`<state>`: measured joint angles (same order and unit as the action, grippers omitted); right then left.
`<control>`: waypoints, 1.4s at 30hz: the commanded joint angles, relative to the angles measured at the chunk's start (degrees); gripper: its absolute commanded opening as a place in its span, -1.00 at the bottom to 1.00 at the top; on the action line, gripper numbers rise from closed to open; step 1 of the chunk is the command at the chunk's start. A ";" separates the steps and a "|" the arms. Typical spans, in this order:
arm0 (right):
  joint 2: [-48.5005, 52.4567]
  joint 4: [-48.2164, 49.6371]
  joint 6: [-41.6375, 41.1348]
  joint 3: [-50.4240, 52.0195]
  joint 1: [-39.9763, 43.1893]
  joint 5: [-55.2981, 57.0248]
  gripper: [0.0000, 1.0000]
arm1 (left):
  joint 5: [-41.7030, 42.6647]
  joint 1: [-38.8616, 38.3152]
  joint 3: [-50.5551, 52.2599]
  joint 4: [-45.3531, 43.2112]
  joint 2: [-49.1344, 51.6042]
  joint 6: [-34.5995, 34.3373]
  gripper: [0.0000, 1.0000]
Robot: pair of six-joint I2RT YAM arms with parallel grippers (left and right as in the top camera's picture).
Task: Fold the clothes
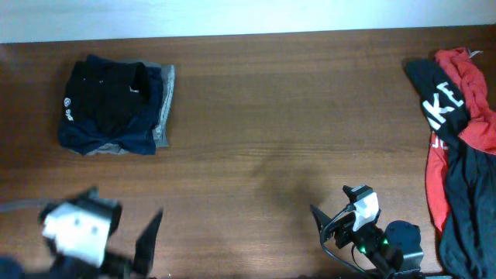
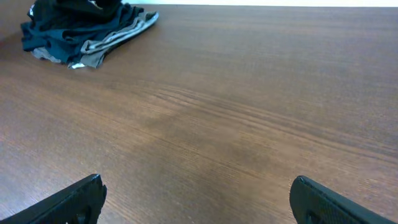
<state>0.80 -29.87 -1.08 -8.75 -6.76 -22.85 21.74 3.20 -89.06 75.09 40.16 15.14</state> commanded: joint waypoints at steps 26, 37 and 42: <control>-0.61 0.13 0.02 0.42 0.42 -0.72 0.97 | -3.76 -15.87 84.39 -60.46 -39.87 0.61 0.99; -0.59 0.13 0.00 0.42 0.42 -0.72 0.97 | -3.56 -15.91 85.18 -63.49 -39.82 0.61 0.98; -0.59 0.13 0.02 0.42 0.42 -0.72 0.97 | -3.56 -15.91 85.18 -63.49 -39.82 0.61 0.99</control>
<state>0.80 -29.69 -1.06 -8.67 -6.72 -23.24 18.59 -12.43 -4.69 11.92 0.89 15.44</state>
